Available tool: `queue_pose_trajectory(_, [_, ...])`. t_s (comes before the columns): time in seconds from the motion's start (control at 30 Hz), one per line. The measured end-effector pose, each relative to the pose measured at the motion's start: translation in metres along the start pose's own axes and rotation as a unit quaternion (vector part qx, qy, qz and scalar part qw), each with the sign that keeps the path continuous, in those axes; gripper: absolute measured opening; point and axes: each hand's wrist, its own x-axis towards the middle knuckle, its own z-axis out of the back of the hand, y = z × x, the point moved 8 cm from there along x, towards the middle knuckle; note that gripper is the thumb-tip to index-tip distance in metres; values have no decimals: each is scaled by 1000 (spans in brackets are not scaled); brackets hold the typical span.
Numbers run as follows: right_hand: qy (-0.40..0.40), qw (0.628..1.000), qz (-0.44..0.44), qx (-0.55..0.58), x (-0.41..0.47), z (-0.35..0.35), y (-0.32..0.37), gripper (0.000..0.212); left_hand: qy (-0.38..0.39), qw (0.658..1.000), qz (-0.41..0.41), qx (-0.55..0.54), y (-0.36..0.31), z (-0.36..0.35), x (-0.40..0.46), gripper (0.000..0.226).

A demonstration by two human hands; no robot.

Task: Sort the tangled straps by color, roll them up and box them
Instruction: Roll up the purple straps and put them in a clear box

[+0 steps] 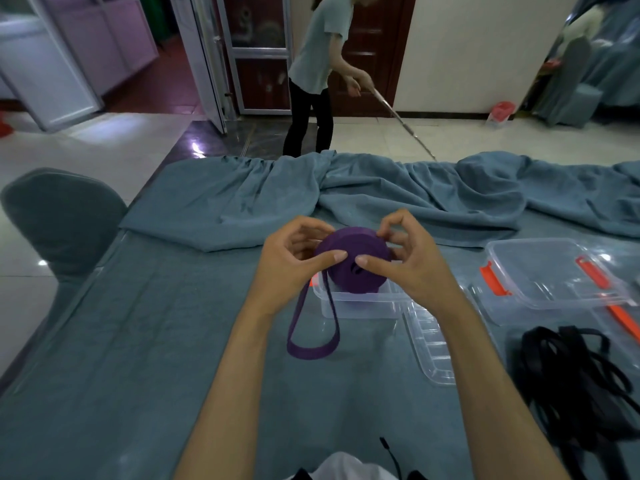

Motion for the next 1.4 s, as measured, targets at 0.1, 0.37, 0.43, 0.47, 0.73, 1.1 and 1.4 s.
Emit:
queue_pose_trajectory(0.1, [20,1000,17,-17,-1,0,5,50,9,999,11,-31,4,-4,-1,29])
queue_pose_trajectory(0.37, [-5,1000,-1,-6,-2,4,-6,44,13,1000,5,-23,-1,-3,1,25])
queue_pose_trajectory(0.43, [9,1000,17,-21,-2,5,-2,45,13,999,7,-34,0,-4,0,24])
queue_pose_trajectory(0.47, [1,999,27,-20,-2,9,1,44,32,999,17,-38,2,-6,0,26])
queue_pose_trajectory(0.73, [-10,1000,23,-12,-4,16,-6,53,27,1000,6,-4,-5,-9,2,24])
queue_pose_trajectory(1.1, [-3,1000,-21,7,-10,23,-18,48,89,996,22,-9,1,-13,3,34])
queue_pose_trajectory(1.4, [-10,998,-42,49,-13,22,-25,48,85,995,39,-35,5,-14,-3,32])
